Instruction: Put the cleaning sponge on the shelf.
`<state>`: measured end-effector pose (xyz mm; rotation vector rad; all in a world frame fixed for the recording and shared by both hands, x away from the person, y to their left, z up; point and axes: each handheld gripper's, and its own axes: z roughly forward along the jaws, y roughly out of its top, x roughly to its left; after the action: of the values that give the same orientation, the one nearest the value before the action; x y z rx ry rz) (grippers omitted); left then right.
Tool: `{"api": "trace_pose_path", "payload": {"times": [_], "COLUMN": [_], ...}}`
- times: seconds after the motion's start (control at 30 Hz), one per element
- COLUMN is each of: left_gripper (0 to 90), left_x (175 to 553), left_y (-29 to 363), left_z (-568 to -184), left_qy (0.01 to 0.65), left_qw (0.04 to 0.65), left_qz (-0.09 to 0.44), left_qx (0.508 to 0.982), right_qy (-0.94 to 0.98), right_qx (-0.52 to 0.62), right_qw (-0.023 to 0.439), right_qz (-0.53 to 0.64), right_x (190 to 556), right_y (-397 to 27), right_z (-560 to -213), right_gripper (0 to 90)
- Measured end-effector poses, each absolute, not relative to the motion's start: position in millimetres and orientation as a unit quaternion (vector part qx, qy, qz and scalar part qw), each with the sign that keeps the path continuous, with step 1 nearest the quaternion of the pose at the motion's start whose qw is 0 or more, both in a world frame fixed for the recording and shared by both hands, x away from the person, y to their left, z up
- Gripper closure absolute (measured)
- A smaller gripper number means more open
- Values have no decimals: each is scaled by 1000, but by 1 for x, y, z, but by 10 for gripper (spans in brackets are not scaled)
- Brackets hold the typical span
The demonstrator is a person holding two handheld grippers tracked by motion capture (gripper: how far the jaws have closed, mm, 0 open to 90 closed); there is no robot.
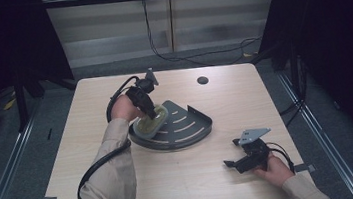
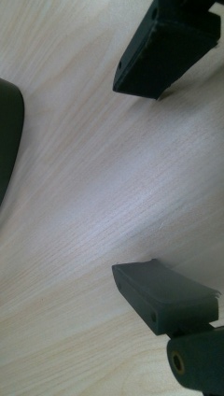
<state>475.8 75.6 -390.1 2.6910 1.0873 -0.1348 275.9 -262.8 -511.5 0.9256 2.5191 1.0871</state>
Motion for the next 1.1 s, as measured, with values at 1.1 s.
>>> {"api": "trace_pose_path", "payload": {"times": [1.1], "left_gripper": [722], "left_x": [478], "left_y": [78], "left_z": [-411], "left_qy": [372], "left_qw": [108], "left_qz": [-54], "left_qx": [921], "right_qy": [864], "right_qx": [317], "right_qw": [121], "right_qz": [372], "right_x": [276], "right_y": [-263], "right_z": [-512], "right_gripper": [106]}}
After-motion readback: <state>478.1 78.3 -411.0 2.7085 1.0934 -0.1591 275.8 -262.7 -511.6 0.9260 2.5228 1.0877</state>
